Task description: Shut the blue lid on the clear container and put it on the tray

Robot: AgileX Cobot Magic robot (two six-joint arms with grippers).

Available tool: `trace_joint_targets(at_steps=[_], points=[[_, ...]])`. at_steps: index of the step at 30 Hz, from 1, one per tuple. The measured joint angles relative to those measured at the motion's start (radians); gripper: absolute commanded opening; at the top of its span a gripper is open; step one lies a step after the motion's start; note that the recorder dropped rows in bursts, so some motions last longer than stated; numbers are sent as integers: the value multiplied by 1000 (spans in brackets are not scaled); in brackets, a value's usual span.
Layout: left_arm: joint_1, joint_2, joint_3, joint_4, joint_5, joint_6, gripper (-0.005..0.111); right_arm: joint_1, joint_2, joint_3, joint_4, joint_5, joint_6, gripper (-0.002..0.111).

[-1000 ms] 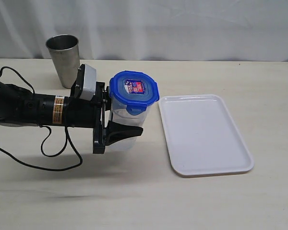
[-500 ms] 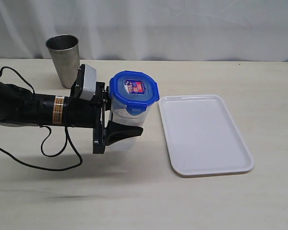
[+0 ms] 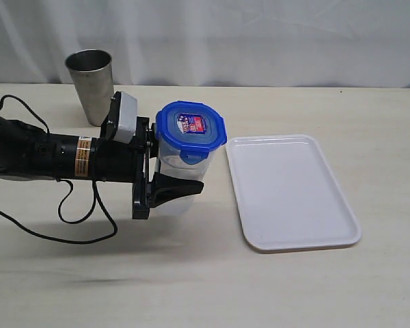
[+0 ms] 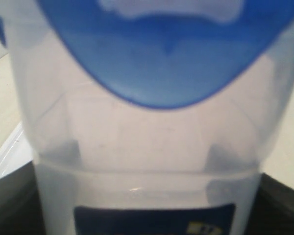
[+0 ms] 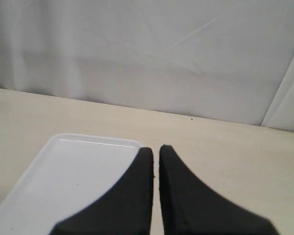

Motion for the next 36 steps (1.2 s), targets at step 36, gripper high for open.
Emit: trace_joint_targets(at_steps=[36], points=[[0, 0, 0, 0, 0, 0, 0, 0, 0, 2, 73, 194, 0, 5]])
